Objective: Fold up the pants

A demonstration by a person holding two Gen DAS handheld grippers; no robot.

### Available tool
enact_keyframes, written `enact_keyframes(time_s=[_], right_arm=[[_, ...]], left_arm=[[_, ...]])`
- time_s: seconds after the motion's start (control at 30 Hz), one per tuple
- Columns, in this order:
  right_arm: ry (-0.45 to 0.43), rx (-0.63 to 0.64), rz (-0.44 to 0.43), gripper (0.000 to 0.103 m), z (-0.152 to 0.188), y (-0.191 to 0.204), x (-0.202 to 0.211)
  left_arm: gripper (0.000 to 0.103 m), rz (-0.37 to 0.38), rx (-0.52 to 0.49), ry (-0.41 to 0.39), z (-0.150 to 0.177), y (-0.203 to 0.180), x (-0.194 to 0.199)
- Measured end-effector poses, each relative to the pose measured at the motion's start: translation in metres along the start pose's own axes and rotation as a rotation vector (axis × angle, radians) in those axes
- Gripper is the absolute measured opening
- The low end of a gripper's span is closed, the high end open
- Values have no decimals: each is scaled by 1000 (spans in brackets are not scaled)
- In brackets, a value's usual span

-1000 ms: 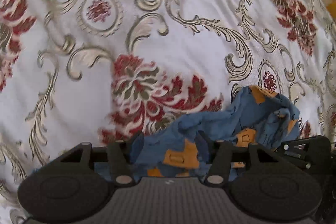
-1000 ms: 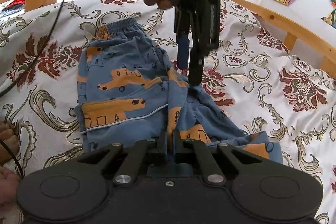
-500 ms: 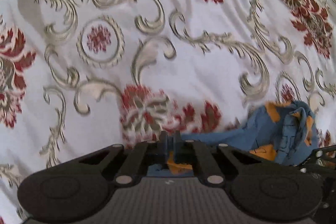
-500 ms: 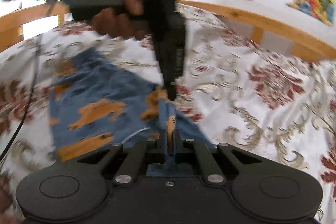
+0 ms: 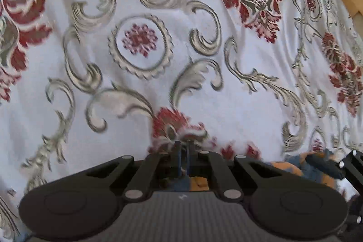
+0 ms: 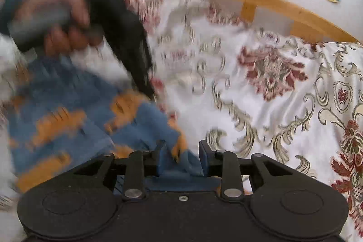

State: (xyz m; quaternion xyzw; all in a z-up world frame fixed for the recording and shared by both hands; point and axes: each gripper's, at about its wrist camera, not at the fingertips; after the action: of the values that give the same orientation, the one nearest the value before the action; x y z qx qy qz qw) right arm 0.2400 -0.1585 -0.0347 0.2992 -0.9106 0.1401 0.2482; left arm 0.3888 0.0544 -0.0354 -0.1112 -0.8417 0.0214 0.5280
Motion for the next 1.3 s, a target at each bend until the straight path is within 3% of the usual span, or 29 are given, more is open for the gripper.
enact_keyframes(time_s=[0.07,0.17,0.27,0.37,0.43,0.53,0.63,0.7,0.8,0.9,0.97,1.17,1.3], right_arm=[[20,25,63,32,4,-1,-11],[-30,-32,87,34,-5,-6,-1],[-40,-34,40,48,-11,-1,3],[53,-48,29,47,-5,2,-14],[42,-112,33,49,-6,-3,-11],[-4,-158,51,71,-14,-5,2],[-36,-203,20,74,-24,-5,14],[-51,-221,-14,80,-30,-2,20],[-68,-221,-98,84,-43,7,20],[-65,-168,-165,86,-61,22,9],[-60,-125,-195,89,-73,33,2],[-47,-70,-262,95,-84,68,-12],[-33,-40,-276,95,-70,93,-8]], left_arm=[[4,8,35,-18,0,3,-3],[5,31,55,-81,3,8,13],[7,32,48,-147,12,8,34],[12,38,94,-216,29,15,55],[16,23,103,-271,47,18,68],[38,-9,132,-347,73,21,81],[49,-45,194,-414,102,27,101],[67,-81,240,-462,125,28,115],[76,-155,268,-538,165,26,143],[79,-266,310,-565,199,27,163],[79,-293,369,-574,218,33,171],[82,-207,601,-543,260,68,160],[79,-185,627,-574,267,81,158]])
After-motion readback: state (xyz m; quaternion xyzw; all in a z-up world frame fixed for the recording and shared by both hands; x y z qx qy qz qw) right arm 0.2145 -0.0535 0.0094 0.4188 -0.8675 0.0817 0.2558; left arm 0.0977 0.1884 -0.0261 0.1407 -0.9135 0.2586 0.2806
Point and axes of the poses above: each gripper's, at about its wrist camera, not at the fingertips, and x roughly against the way its jaws point, y to its left, z to its underside, and after that the axes turned 9 degrees about -y, right-handed
